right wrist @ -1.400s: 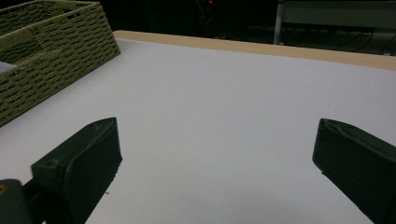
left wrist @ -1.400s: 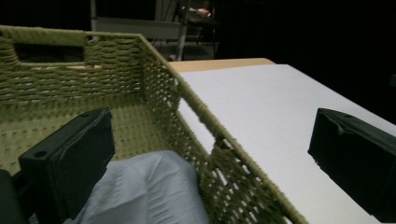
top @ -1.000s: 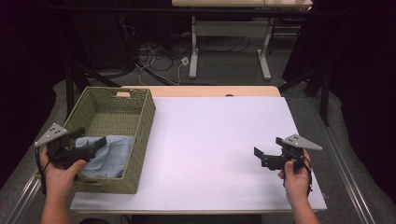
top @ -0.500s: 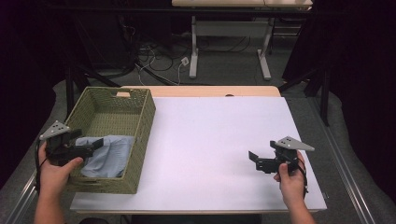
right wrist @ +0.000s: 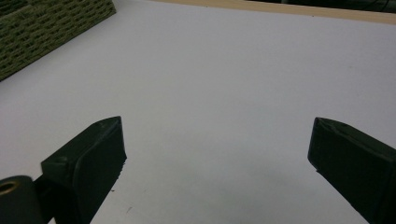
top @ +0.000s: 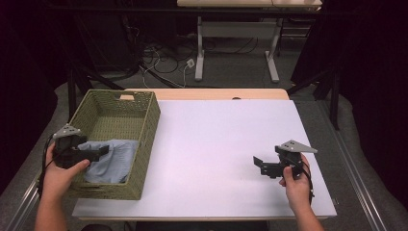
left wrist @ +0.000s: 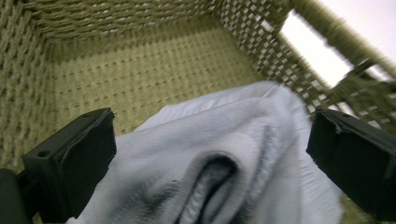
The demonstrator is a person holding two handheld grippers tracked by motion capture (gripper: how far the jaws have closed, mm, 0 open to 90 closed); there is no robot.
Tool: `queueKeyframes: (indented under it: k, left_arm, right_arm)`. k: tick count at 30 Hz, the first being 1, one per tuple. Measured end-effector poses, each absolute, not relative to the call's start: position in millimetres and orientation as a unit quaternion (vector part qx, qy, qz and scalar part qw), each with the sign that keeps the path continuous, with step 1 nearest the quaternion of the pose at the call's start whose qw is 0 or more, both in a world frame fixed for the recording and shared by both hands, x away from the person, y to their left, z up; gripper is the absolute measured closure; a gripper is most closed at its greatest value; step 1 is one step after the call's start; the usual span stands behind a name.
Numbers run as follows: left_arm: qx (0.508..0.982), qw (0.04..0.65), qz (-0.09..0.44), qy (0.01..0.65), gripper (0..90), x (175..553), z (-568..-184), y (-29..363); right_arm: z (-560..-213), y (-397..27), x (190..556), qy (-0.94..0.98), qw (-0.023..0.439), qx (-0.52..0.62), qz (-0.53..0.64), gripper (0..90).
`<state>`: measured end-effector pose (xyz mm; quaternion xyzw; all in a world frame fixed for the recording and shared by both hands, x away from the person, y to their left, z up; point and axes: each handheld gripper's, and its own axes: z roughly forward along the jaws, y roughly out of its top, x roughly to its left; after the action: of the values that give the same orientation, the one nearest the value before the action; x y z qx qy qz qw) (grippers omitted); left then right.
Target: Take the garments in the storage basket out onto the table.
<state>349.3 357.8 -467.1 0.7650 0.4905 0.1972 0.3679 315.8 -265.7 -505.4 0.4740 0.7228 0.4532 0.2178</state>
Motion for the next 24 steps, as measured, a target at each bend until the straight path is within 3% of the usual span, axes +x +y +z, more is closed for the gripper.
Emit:
queueKeyframes:
  k: [11, 16, 24]
  left_arm:
    - [0.772, 0.365, 0.182, 0.487, 4.6, 363.1, -477.6, 348.2]
    - [0.783, 0.358, 0.166, 0.481, 14.3, 365.5, -478.6, 347.2]
    - [0.792, 0.342, 0.167, 0.478, 16.7, 368.7, -482.9, 340.7]
  right_arm:
    - [-506.8, -261.3, 314.0, 0.727, 0.213, 0.471, 0.451, 4.0]
    - [-509.2, -260.7, 315.8, 0.728, 0.210, 0.471, 0.451, 4.6]
    - [-509.6, -261.4, 316.1, 0.727, 0.208, 0.475, 0.450, 4.9]
